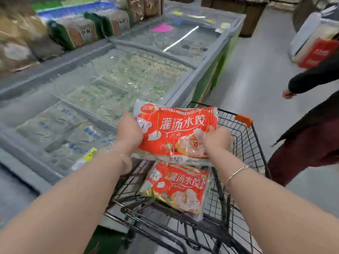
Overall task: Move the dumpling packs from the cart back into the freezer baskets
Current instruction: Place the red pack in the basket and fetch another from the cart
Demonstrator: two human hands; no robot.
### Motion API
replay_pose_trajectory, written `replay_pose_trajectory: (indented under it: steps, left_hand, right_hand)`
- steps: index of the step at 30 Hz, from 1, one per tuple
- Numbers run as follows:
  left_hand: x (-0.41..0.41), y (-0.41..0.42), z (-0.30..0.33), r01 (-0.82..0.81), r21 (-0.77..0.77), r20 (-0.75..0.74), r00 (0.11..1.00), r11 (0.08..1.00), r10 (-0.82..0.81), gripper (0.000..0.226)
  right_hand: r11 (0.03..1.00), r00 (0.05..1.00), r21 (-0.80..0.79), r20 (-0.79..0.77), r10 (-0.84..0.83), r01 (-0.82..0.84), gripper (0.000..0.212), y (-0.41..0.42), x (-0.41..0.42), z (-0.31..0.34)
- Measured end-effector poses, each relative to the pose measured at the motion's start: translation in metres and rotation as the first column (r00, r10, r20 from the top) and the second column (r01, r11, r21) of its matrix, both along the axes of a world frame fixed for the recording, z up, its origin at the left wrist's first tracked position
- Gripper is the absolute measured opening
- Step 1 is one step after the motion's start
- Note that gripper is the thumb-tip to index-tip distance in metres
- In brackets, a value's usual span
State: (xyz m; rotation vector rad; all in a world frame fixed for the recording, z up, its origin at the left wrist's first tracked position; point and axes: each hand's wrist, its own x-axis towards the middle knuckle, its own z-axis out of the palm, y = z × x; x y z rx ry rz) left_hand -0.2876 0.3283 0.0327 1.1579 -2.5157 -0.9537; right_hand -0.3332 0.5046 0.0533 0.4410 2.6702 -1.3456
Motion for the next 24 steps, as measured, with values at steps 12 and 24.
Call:
replay_pose_trajectory:
  steps: [12, 24]
  left_hand:
    - [0.258, -0.115, 0.075, -0.535, -0.076, -0.034, 0.845, 0.841, 0.534, 0.044]
    - [0.585, -0.169, 0.056, -0.778, -0.173, 0.119, 0.592, 0.604, 0.797, 0.037]
  right_hand:
    - [0.781, 0.776, 0.047, -0.098, 0.624, -0.622, 0.035, -0.161, 0.159, 0.078]
    - [0.505, 0.501, 0.078, -0.062, 0.863, -0.860, 0.032, -0.297, 0.436, 0.040]
